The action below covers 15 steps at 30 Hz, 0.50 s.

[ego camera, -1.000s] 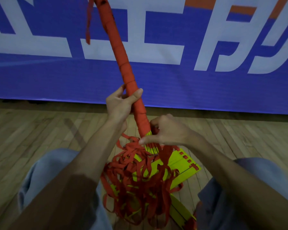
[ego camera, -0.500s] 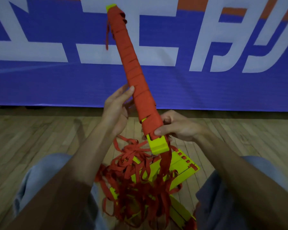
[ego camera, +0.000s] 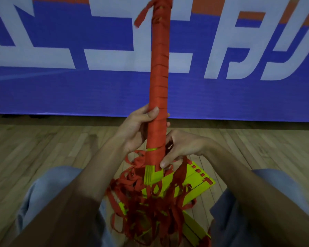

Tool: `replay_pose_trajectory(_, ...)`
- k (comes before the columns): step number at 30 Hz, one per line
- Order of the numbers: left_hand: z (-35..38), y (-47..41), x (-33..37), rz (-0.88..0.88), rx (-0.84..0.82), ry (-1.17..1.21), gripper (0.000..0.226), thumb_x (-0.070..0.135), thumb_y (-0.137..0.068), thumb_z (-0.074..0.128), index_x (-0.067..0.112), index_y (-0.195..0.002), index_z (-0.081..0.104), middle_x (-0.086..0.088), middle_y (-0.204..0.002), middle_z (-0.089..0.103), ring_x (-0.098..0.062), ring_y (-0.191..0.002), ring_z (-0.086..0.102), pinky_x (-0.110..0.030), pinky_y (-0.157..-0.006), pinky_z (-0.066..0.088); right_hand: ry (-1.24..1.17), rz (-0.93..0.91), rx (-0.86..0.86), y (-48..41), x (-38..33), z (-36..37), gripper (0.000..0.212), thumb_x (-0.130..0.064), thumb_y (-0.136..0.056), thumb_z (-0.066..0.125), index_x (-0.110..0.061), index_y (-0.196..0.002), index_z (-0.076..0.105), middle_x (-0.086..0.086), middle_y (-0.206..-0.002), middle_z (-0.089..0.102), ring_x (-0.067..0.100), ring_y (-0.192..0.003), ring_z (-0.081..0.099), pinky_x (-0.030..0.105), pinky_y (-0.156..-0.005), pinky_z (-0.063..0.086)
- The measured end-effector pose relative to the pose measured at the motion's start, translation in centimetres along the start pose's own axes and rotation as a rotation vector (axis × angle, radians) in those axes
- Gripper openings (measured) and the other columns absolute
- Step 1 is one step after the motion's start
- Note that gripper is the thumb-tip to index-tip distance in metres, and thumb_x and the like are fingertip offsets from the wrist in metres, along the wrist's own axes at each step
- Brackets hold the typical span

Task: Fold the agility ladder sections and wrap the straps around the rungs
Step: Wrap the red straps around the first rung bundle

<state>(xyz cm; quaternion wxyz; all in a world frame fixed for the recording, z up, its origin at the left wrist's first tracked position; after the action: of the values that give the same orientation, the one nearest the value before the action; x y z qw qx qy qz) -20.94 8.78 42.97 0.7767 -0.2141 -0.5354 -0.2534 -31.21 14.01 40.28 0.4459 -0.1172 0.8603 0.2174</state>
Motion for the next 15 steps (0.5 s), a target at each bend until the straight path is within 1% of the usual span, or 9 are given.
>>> replay_pose_trajectory(1,0.0,-0.1,0.2,0.022,0.021,-0.048,0.044,0.025,-0.075,0.066,0.010,-0.116,0.061,-0.011,-0.099,0.071,-0.023,-0.080,0.071,-0.035,-0.072,0.057,0.008,0.015,0.032,0.0,0.1,-0.2,0.027,-0.014,-0.067,0.087,0.000,-0.086,0.074,0.025,-0.078,0.069,0.033,-0.056,0.049,0.028,-0.056,0.039)
replay_pose_trajectory(3,-0.2,-0.5,0.4,0.065,0.076,-0.126,0.061,0.022,-0.068,0.073,0.008,-0.125,0.059,-0.013,-0.103,0.069,-0.026,-0.082,0.071,-0.037,-0.075,0.056,0.005,0.031,0.130,-0.1,0.5,-0.8,0.017,-0.008,-0.067,0.087,-0.003,-0.072,0.072,0.014,-0.058,0.062,0.016,-0.044,0.043,0.024,-0.047,0.033)
replay_pose_trajectory(4,-0.4,-0.6,0.4,0.079,0.111,-0.148,0.070,0.022,-0.064,0.076,0.008,-0.130,0.057,-0.013,-0.105,0.069,-0.027,-0.083,0.072,-0.037,-0.075,0.055,0.003,0.035,0.173,-0.3,0.8,-1.1,0.016,-0.008,-0.067,0.087,-0.004,-0.070,0.072,0.014,-0.058,0.061,0.012,-0.041,0.042,0.022,-0.044,0.034)
replay_pose_trajectory(6,-1.0,-0.8,0.4,0.100,0.194,-0.161,0.082,0.020,-0.060,0.080,0.011,-0.137,0.053,-0.013,-0.109,0.069,-0.028,-0.084,0.072,-0.035,-0.072,0.056,-0.008,0.036,0.201,-0.4,0.8,-1.2,0.014,-0.008,-0.073,0.083,0.001,-0.078,0.074,0.020,-0.066,0.065,0.011,-0.043,0.047,0.021,-0.045,0.039)
replay_pose_trajectory(9,-1.8,-1.0,0.3,0.125,0.315,-0.143,0.083,0.015,-0.063,0.082,0.015,-0.140,0.051,-0.010,-0.106,0.070,-0.027,-0.084,0.072,-0.032,-0.069,0.056,-0.035,0.039,0.180,-0.3,0.4,-1.1,0.017,-0.010,-0.084,0.073,0.004,-0.092,0.072,0.003,-0.067,0.069,0.012,-0.053,0.054,0.024,-0.055,0.045)
replay_pose_trajectory(11,-2.3,-0.9,0.1,0.132,0.378,-0.134,0.076,0.010,-0.070,0.081,0.014,-0.139,0.050,-0.010,-0.104,0.071,-0.028,-0.085,0.071,-0.035,-0.072,0.057,0.009,0.048,0.192,-0.3,-0.1,-0.6,0.023,-0.023,-0.087,0.072,0.000,-0.093,0.072,0.004,-0.067,0.068,0.012,-0.055,0.055,0.024,-0.057,0.045)
replay_pose_trajectory(12,-2.5,-0.8,0.0,0.137,0.412,-0.132,0.073,0.010,-0.072,0.081,0.012,-0.138,0.051,-0.010,-0.103,0.071,-0.029,-0.087,0.070,-0.039,-0.077,0.059,0.065,0.058,0.217,-0.4,-0.3,-0.3,0.029,-0.033,-0.087,0.071,-0.004,-0.088,0.072,0.004,-0.064,0.067,0.010,-0.053,0.056,0.023,-0.057,0.044)
replay_pose_trajectory(13,-2.7,-0.9,-0.1,0.143,0.444,-0.136,0.070,0.011,-0.072,0.082,0.012,-0.135,0.054,-0.010,-0.102,0.072,-0.031,-0.088,0.069,-0.044,-0.081,0.059,0.135,0.065,0.258,-0.5,-0.6,0.0,0.037,-0.043,-0.085,0.070,-0.007,-0.079,0.069,0.000,-0.057,0.063,0.008,-0.049,0.055,0.022,-0.054,0.043)
replay_pose_trajectory(15,-3.2,-0.9,-0.5,0.142,0.503,-0.154,0.062,0.014,-0.070,0.085,0.014,-0.126,0.060,-0.010,-0.100,0.073,-0.034,-0.090,0.069,-0.050,-0.086,0.057,0.240,0.073,0.368,-0.8,-0.9,0.4,0.050,-0.057,-0.078,0.071,-0.010,-0.064,0.061,-0.006,-0.047,0.051,0.007,-0.043,0.048,0.024,-0.050,0.038)
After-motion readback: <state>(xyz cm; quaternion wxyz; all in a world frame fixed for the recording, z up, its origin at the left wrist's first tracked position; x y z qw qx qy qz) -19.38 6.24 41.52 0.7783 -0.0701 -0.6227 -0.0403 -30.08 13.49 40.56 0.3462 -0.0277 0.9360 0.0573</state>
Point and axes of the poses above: each hand's wrist, its own y-axis away from the middle knuckle, its own z-axis out of the palm, x = y × z, the point moved 6 cm from there along -y, towards the middle knuckle
